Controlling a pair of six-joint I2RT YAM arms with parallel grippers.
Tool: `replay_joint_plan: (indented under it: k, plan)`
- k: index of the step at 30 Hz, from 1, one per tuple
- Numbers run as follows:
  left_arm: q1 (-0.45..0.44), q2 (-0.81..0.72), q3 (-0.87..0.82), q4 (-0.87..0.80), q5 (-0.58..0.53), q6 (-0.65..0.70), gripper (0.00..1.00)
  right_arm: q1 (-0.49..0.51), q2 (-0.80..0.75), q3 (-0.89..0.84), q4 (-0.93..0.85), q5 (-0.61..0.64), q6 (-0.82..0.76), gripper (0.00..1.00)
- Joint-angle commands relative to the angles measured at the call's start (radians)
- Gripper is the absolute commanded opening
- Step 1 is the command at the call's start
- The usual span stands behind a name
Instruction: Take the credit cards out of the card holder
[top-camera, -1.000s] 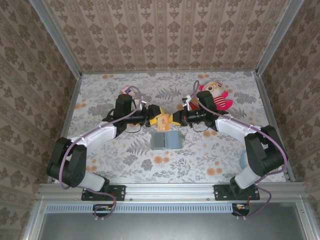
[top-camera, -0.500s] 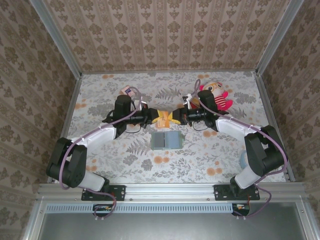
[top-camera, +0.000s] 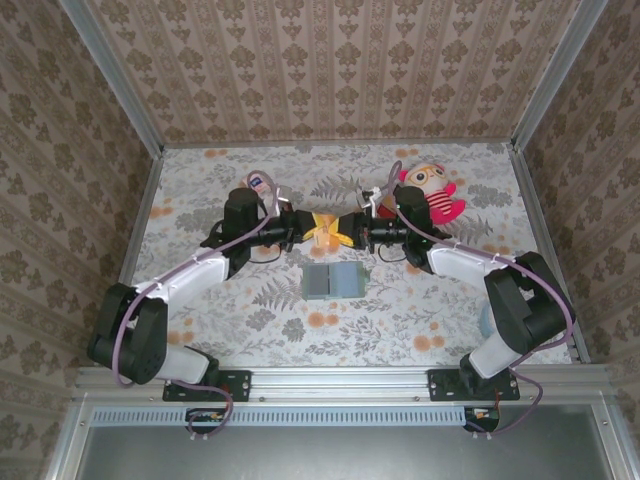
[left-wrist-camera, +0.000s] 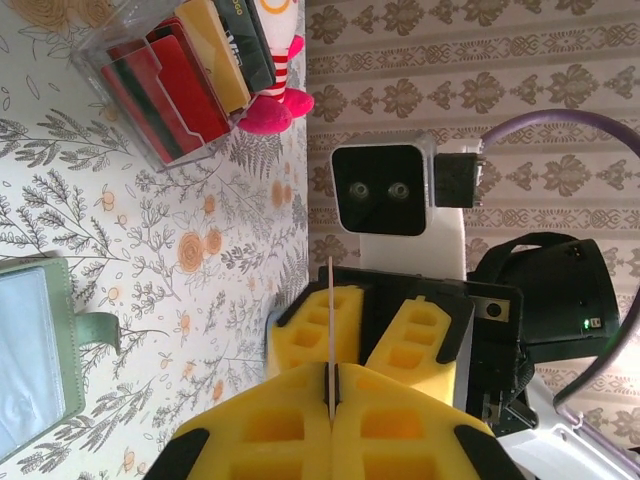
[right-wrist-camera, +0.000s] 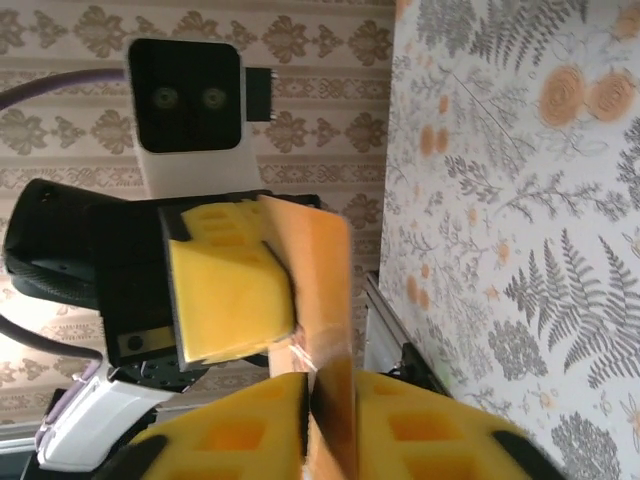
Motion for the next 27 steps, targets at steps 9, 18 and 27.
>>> replay_joint_plan:
  k: [9, 18, 27]
  plan:
    - [0.009, -0.109, 0.132, -0.594, -0.241, 0.278, 0.75, -0.054, -0.081, 0.178, -0.541, 0.072, -0.462, 0.0]
    - [0.016, -0.123, 0.178, -0.884, -0.444, 0.515, 0.97, -0.157, -0.087, 0.465, -1.193, 0.525, -1.099, 0.0]
    - [0.087, -0.026, 0.26, -0.934, -0.49, 0.629, 1.0, -0.274, -0.04, 0.591, -1.215, 0.752, -1.397, 0.0]
